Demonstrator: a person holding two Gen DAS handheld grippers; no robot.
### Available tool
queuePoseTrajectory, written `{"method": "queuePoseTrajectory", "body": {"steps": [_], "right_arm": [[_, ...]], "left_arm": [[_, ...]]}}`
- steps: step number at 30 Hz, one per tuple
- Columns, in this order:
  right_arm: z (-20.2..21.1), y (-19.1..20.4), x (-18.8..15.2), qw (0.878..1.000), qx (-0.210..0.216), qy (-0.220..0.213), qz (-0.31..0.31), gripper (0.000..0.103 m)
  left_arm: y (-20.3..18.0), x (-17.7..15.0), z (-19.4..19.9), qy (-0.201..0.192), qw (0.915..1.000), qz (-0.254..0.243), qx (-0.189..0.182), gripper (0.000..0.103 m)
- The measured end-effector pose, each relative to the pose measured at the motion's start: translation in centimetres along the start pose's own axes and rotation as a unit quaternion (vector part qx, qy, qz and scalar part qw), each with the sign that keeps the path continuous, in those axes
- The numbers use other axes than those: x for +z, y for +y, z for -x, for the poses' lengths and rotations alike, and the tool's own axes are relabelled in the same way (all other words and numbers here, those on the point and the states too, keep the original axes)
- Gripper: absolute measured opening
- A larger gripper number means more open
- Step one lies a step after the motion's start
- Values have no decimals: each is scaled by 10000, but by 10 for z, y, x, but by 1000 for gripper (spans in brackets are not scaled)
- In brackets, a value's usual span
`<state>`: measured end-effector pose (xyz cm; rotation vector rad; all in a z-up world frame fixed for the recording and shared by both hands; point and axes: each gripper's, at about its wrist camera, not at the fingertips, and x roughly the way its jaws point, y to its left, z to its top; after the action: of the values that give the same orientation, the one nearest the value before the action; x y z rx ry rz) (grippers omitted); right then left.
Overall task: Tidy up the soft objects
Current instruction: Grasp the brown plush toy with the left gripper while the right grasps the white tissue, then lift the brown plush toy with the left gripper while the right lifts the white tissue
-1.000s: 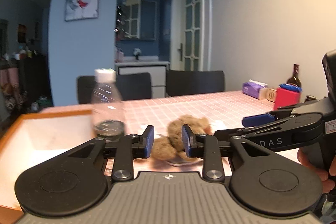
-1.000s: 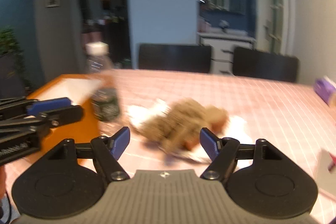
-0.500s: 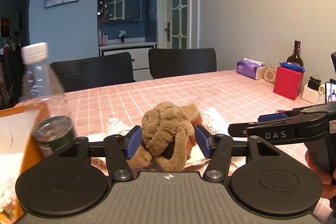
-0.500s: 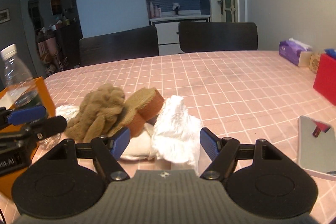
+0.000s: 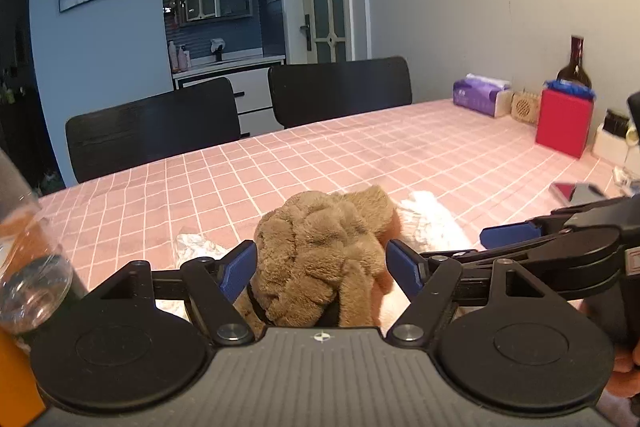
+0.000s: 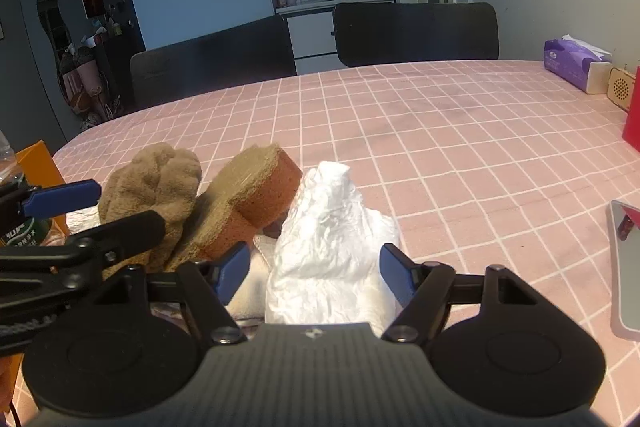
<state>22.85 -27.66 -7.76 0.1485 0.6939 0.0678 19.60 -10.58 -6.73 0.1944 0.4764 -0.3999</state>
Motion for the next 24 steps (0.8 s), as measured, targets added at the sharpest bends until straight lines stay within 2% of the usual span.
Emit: {"method": "queuePoseTrajectory", "body": {"steps": [7, 9, 10, 12, 14, 18, 24], "right_arm": [[-13, -3, -3, 9997, 107, 217, -56, 41], [-14, -4, -3, 9996, 164, 229, -43, 30], [-13, -4, -2, 9996, 187, 217, -53, 23], [-12, -4, 0, 9996, 212, 200, -51, 15], [-11, -4, 0, 9997, 196, 171, -24, 10], [-8, -4, 0, 9997, 211, 143, -26, 8], [10, -9, 5, 9995, 266, -12, -189, 9]], "left_arm": [[2, -1, -20, 246, 9997, -74, 9, 87], [3, -2, -23, 259, 9996, -93, 44, 86], [3, -2, -24, 259, 9996, -74, 55, 85], [4, -2, -24, 239, 9997, 5, 69, 71], [6, -1, -24, 261, 9996, 51, 110, 64], [10, 0, -20, 217, 9996, 127, 103, 50], [12, 3, -5, -20, 9996, 276, 62, 47]]}}
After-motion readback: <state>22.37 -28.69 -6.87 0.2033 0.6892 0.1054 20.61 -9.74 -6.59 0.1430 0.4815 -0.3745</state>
